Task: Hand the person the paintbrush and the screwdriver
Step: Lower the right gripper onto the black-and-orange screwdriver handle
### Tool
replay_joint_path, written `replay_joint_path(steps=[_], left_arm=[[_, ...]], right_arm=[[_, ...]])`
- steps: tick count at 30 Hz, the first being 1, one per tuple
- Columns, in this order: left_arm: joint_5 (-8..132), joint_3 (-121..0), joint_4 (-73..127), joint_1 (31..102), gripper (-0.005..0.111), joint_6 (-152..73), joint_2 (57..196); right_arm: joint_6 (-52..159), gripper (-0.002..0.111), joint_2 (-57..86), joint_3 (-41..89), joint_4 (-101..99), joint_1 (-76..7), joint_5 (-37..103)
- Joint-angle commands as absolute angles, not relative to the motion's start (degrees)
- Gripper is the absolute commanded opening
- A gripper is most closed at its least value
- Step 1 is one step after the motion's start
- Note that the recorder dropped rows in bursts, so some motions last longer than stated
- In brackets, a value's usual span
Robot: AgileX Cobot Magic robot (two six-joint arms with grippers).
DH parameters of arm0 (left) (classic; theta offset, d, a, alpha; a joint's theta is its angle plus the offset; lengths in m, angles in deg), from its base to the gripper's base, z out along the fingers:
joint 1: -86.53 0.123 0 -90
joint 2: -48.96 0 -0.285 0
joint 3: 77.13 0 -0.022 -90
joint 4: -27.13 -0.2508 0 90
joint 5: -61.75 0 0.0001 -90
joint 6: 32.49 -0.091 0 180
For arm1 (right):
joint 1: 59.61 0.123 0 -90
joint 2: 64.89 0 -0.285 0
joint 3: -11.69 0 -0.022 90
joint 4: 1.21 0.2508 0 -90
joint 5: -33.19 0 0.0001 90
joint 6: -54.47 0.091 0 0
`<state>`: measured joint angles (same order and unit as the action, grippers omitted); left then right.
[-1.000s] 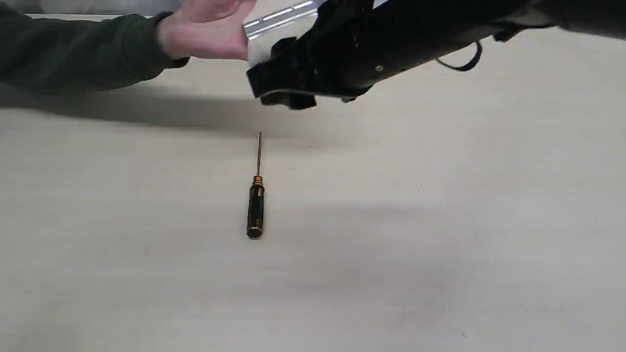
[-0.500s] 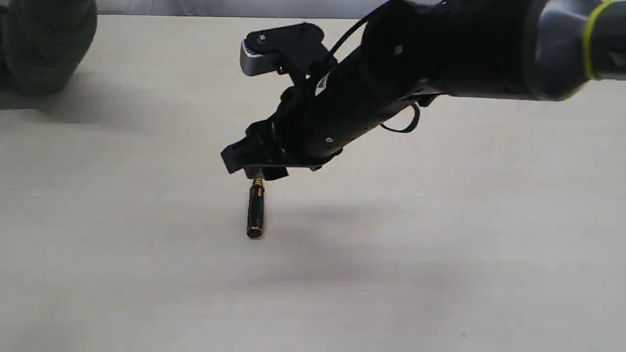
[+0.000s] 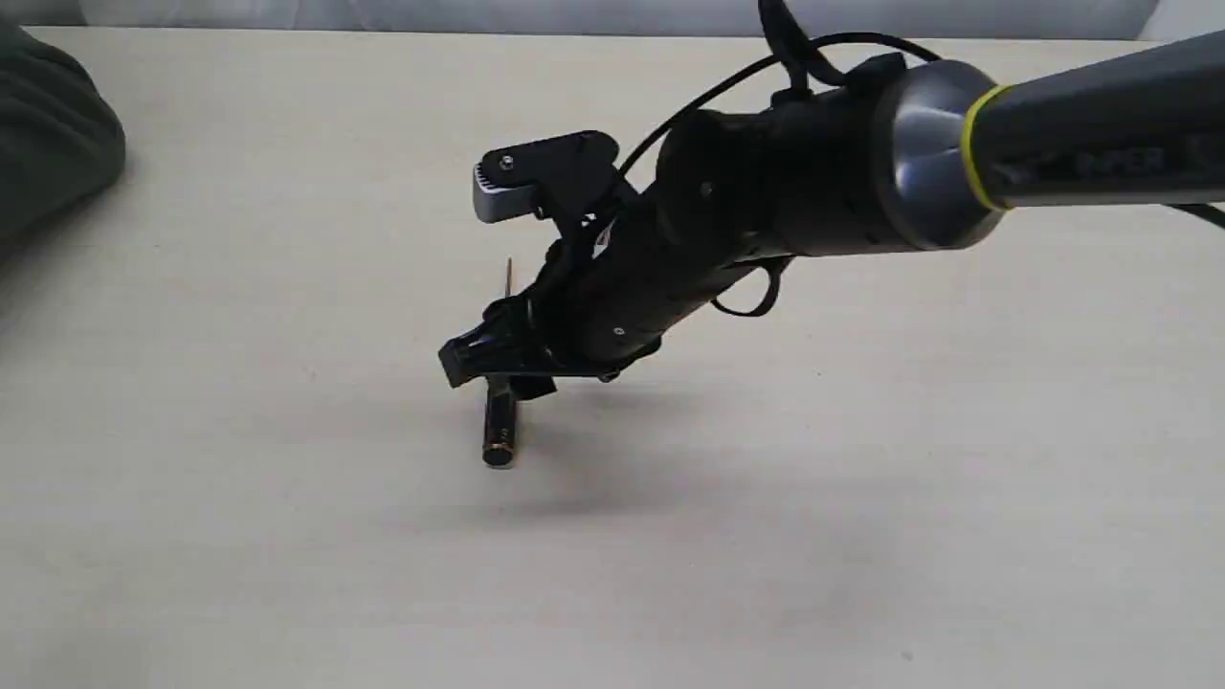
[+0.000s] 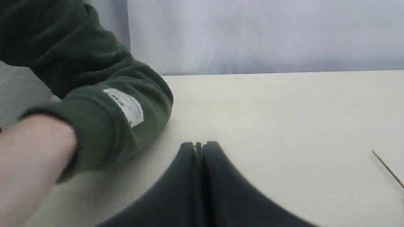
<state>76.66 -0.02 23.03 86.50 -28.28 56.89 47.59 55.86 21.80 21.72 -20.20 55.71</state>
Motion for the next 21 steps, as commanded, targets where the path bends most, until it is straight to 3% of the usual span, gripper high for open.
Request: replay_joint_path(steps=[1,21], left_arm=[[76.2,0.1,23.3,86.1,0.0,-28.2,56.8],[76.2,0.1,23.3,86.1,0.0,-28.2,56.8]], right_arm=[[47.8,0.055,56.4,21.6,21.7,-20.2,53.2],[49.7,0.054,64.7,15.6,22.8,-20.2,57.5]])
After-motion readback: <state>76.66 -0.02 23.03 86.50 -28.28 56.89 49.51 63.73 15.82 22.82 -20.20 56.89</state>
